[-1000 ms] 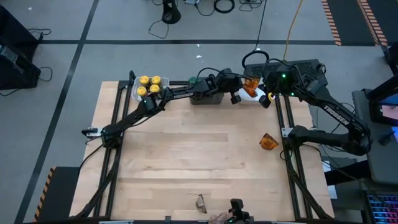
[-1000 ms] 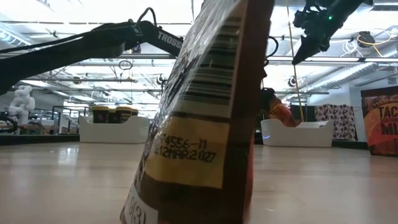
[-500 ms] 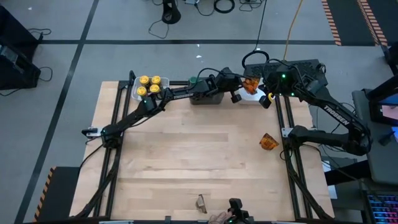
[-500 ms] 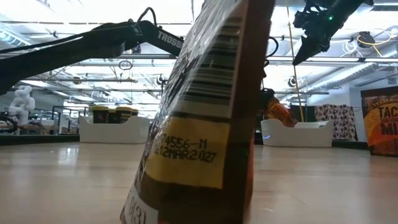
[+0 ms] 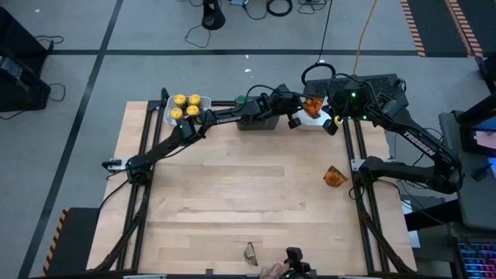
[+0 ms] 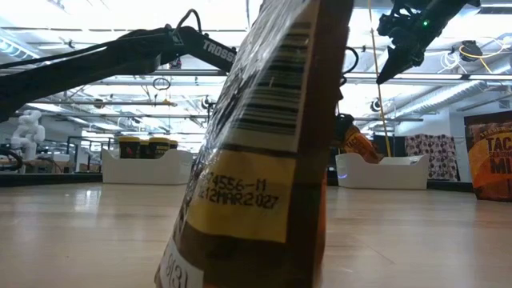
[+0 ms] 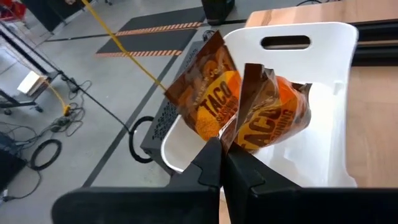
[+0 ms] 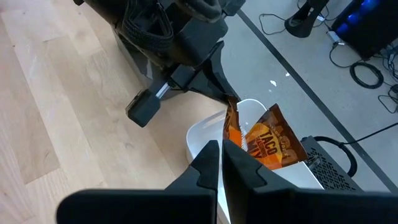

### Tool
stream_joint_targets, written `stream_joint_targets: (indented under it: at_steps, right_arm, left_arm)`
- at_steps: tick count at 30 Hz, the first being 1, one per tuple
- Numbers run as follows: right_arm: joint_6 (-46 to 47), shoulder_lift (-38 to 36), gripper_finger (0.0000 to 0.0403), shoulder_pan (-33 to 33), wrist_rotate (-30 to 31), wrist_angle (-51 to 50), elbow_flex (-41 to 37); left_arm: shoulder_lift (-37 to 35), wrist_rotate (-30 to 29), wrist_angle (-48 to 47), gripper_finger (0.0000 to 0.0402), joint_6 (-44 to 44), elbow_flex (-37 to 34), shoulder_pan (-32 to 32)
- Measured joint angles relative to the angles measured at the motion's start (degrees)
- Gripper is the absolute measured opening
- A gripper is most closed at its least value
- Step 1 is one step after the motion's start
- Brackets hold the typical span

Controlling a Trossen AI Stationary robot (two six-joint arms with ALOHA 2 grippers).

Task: Sort spices by type
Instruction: Put the top left orange seasoning pack into the right white bin

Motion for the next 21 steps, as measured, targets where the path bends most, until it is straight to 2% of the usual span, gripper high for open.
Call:
stream_joint_targets:
  at_steps: [12, 21]
  right_arm:
    - [-0.2, 0.0, 0.0, 0.0, 0.0, 0.0, 0.0]
    - [-0.2, 0.0, 0.0, 0.0, 0.0, -0.4, 0.0]
  left_arm:
    - [0.0, 0.9, -0.3, 0.0014, 0.1, 0.0, 0.0]
    - [0.0, 0.9, -0.3, 0.0069, 0.1, 0.0, 0.0]
